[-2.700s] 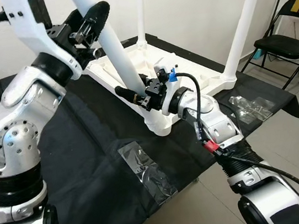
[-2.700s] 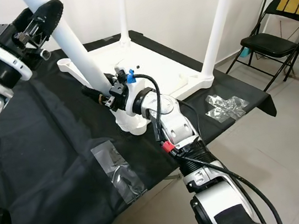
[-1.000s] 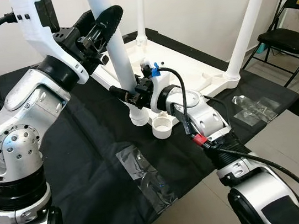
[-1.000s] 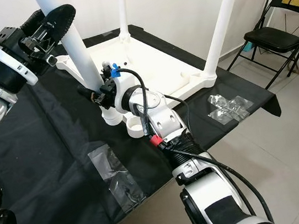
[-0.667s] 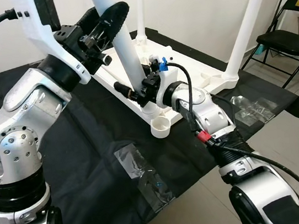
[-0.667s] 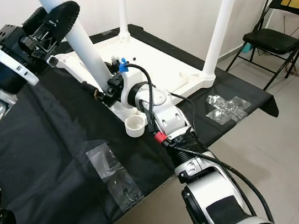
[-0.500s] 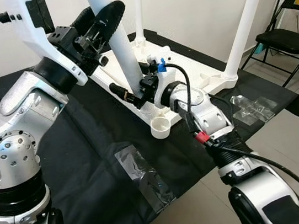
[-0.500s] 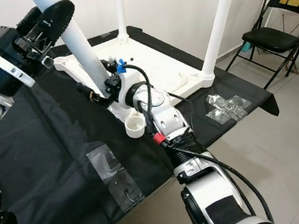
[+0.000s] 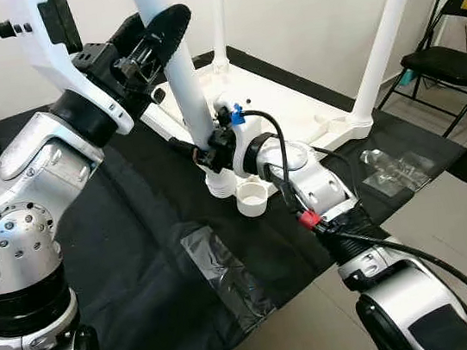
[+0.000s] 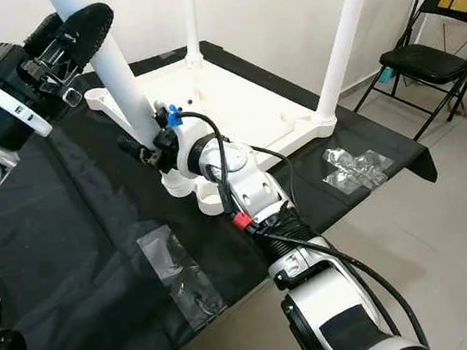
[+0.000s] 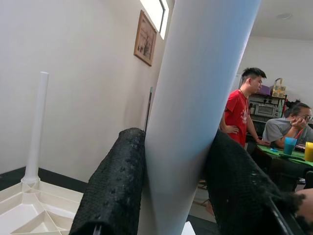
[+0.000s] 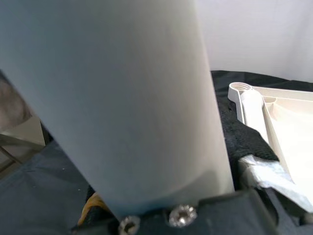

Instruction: Building children table

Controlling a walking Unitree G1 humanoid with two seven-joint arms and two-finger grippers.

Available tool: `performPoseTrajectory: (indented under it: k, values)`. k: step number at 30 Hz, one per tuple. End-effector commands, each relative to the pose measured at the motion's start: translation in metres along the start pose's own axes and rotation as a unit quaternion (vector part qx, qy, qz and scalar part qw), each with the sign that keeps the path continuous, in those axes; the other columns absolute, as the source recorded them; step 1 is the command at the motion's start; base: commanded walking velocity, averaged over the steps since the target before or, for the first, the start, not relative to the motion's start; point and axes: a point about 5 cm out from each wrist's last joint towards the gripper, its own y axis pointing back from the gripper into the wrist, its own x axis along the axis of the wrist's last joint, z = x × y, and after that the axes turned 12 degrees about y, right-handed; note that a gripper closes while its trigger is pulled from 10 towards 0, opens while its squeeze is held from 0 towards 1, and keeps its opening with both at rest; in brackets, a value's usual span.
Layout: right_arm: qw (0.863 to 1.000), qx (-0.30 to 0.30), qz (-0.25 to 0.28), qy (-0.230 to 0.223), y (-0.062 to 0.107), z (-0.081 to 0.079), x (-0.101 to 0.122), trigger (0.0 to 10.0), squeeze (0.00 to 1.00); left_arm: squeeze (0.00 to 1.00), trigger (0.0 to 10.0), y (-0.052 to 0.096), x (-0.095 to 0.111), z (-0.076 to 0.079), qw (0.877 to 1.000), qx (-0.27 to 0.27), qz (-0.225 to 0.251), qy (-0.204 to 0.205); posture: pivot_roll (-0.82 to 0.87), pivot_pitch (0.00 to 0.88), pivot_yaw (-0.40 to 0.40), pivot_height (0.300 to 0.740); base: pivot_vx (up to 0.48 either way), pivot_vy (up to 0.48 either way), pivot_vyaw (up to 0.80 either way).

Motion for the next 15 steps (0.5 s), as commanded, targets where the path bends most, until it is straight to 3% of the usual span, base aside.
performPoseTrajectory:
  k: [1, 13, 14, 15]
  values:
    - [0.999, 0.037, -0.001, 0.031, -0.0121, -0.0145, 0.0084, 0.0, 0.00, 0.00, 0.0, -0.0088, -0.0148, 0.0355, 0.989, -0.137, -0.036, 0.048, 0.03, 0.001, -0.048, 0.740, 0.000, 0.000, 0.00]
    - [0.998, 0.050, -0.003, 0.040, -0.0132, -0.0199, 0.0089, 0.0, 0.00, 0.00, 0.0, -0.0097, -0.0147, 0.0345, 0.988, -0.140, -0.038, 0.046, 0.02, 0.001, -0.046, 0.740, 0.000, 0.000, 0.00]
    - [0.998, 0.044, -0.002, 0.040, -0.0131, -0.0194, 0.0088, 0.0, 0.00, 0.95, 4.4, -0.0108, -0.0130, 0.0312, 0.990, -0.126, -0.029, 0.047, 0.02, 0.003, -0.044, 0.740, 0.000, 0.000, 0.00]
    - [0.999, 0.036, 0.001, 0.036, -0.0128, -0.0182, 0.0085, 0.0, 0.00, 1.00, 10.0, -0.0108, -0.0108, 0.0302, 0.991, -0.126, -0.023, 0.046, 0.02, 0.003, -0.046, 0.740, 0.000, 0.000, 0.00]
